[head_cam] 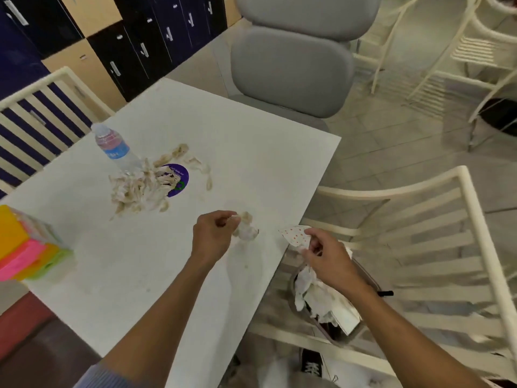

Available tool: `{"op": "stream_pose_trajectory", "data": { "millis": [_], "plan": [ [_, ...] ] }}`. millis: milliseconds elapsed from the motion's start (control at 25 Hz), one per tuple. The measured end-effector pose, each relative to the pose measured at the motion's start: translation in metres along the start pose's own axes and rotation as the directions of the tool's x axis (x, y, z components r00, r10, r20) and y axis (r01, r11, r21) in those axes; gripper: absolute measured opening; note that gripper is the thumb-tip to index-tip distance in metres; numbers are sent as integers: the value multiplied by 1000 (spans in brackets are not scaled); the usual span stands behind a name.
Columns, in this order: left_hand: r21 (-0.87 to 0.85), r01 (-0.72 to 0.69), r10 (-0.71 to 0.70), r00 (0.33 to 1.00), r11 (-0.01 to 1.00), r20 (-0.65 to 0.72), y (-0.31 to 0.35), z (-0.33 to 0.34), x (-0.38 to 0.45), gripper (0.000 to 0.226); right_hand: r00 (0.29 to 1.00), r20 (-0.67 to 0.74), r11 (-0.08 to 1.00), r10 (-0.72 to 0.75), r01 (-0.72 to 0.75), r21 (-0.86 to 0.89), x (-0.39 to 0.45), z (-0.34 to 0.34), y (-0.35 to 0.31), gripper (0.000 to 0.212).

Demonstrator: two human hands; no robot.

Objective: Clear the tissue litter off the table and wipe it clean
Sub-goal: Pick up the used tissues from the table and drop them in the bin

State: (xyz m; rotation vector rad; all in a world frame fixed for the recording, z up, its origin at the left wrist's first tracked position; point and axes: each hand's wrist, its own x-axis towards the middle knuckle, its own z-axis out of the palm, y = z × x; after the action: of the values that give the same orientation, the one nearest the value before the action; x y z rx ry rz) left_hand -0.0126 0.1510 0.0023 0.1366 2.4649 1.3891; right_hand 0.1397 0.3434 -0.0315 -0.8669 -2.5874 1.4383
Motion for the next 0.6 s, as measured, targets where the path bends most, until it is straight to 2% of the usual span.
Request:
{"op": "stream_pose_trajectory", "data": {
  "millis": [120, 320, 520, 600],
  "plan": [
    [-37, -21, 25, 994, 999, 103, 13, 44, -35, 10, 997, -44, 997, 66, -68, -32, -35, -27, 48, 32],
    [-62, -19, 33, 972, 998, 233, 25, 105, -75, 8, 969, -58, 968, 240, -243, -58, -64, -31, 112, 47],
    [97, -16, -13, 958, 995, 288, 10, 157, -97, 12, 914, 46, 912, 403, -397, -101, -58, -27, 159, 49],
    [180, -5, -47, 957, 984, 287, 0, 173, -99, 17, 902, 84, 904, 423, -415, -103, -52, -27, 166, 49]
  ]
}}
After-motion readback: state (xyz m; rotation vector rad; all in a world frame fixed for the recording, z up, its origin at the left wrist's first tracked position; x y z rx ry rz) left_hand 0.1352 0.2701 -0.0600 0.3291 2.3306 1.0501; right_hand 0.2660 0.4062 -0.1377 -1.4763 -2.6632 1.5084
